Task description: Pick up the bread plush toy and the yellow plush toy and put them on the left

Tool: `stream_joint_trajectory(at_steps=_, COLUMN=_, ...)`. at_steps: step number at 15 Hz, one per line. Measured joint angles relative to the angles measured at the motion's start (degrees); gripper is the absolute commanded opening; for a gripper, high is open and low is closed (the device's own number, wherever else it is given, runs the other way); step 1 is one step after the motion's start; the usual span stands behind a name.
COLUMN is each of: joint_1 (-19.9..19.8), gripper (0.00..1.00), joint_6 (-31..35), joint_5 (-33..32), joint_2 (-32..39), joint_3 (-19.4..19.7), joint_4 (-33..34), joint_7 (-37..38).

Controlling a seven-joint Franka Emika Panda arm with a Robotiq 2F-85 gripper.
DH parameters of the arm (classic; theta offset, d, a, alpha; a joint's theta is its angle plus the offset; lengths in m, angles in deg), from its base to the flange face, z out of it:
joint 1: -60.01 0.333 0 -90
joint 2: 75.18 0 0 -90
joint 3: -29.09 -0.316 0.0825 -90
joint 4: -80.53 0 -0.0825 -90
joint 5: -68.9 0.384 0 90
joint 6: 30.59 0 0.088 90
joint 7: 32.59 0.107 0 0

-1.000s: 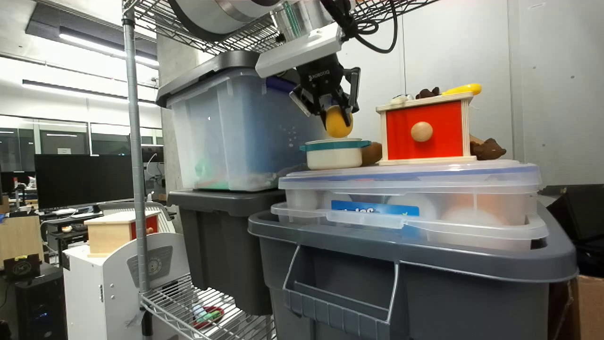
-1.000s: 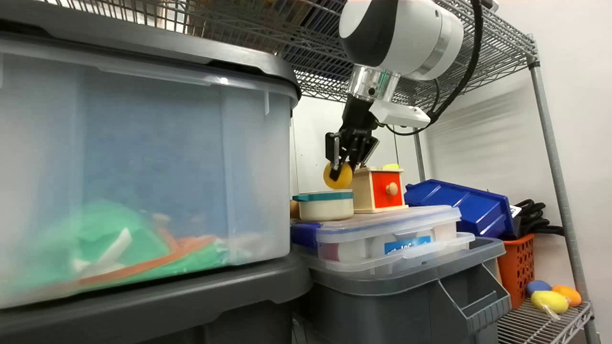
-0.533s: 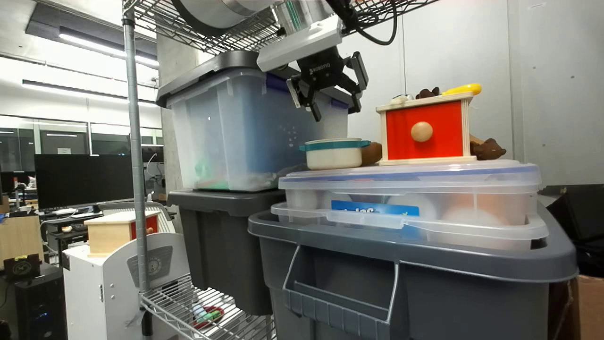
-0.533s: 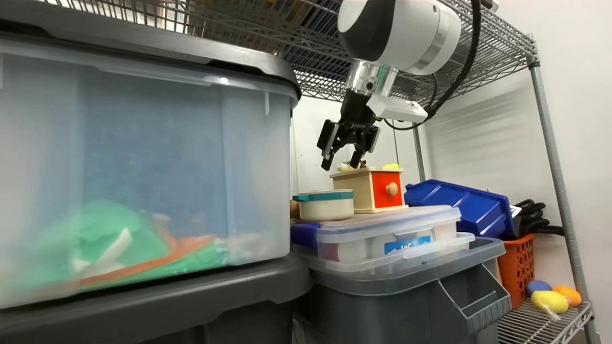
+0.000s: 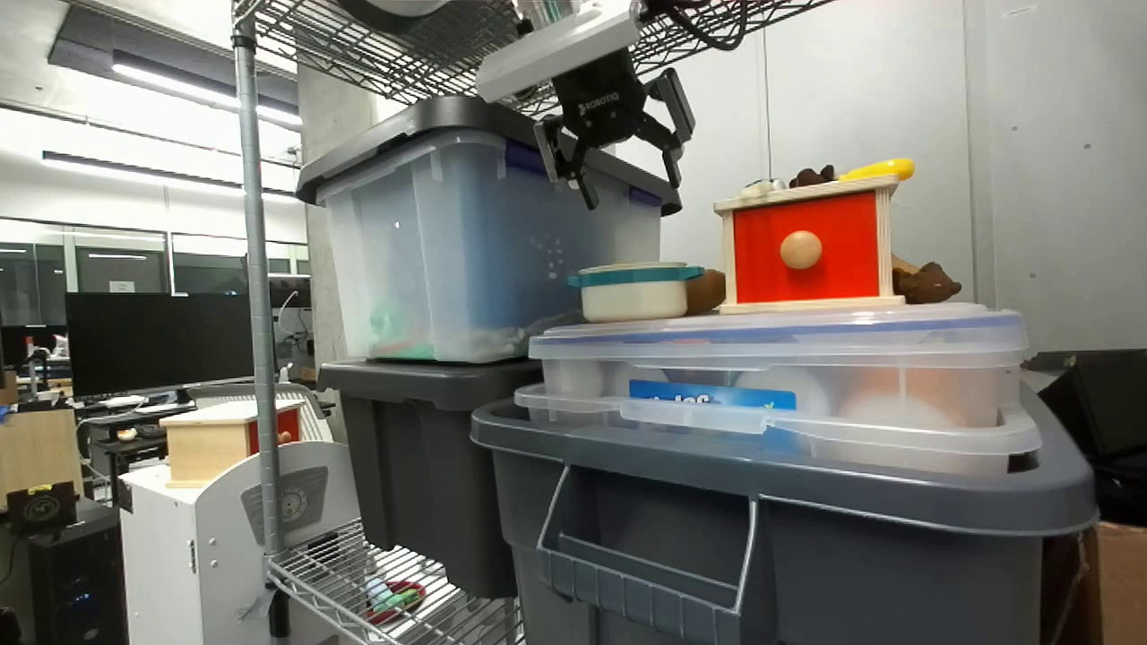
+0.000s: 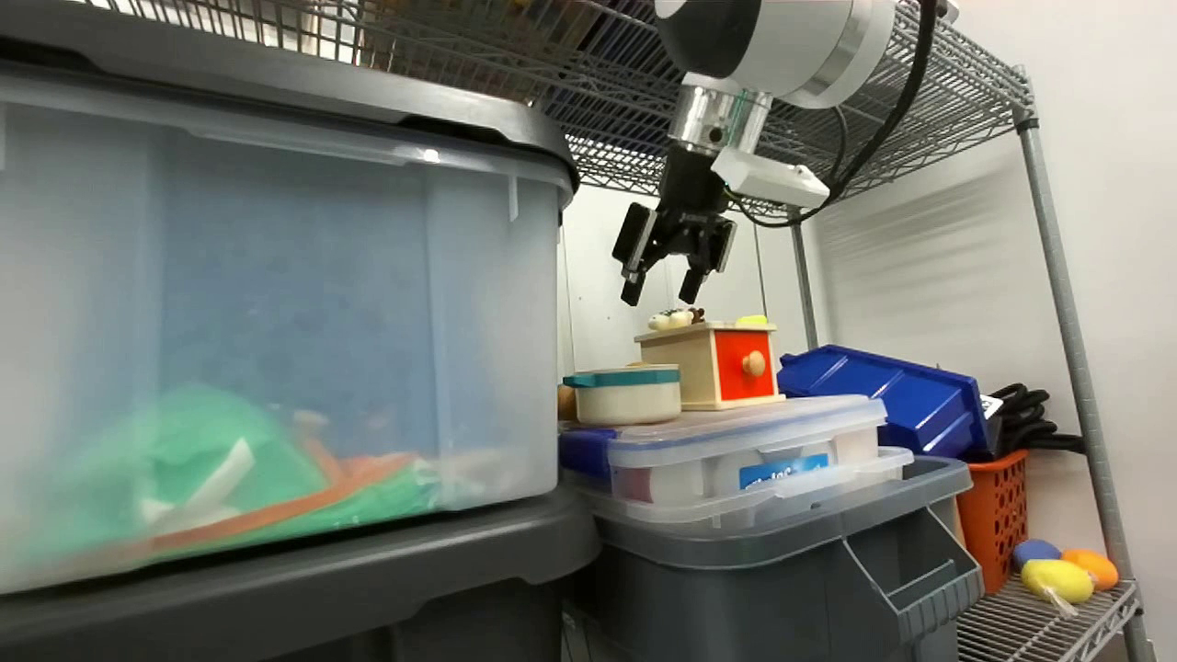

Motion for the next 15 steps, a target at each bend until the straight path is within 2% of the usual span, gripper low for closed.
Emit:
stream_joint_trajectory(at_steps=3, joint_1=0.0, gripper=1.00, joint_6=-1.8, joint_5=-0.1, joint_2=-2.0, joint_3=0.0, joint_4=-1.3, joint_7=0.0)
stream_joint_trajectory(at_steps=12, joint_1=-0.8, gripper=1.00, joint_6=-1.8, joint_5=-0.2, joint_2=-2.5, joint_3=0.8, joint_4=-4.1, joint_7=-0.1)
stream_joint_trajectory(at_steps=15, joint_1=-1.1, gripper=1.00, joint_6=-1.9, joint_5=-0.2, joint_2=-4.6, joint_3=1.0, joint_4=-6.9, joint_7=-0.2)
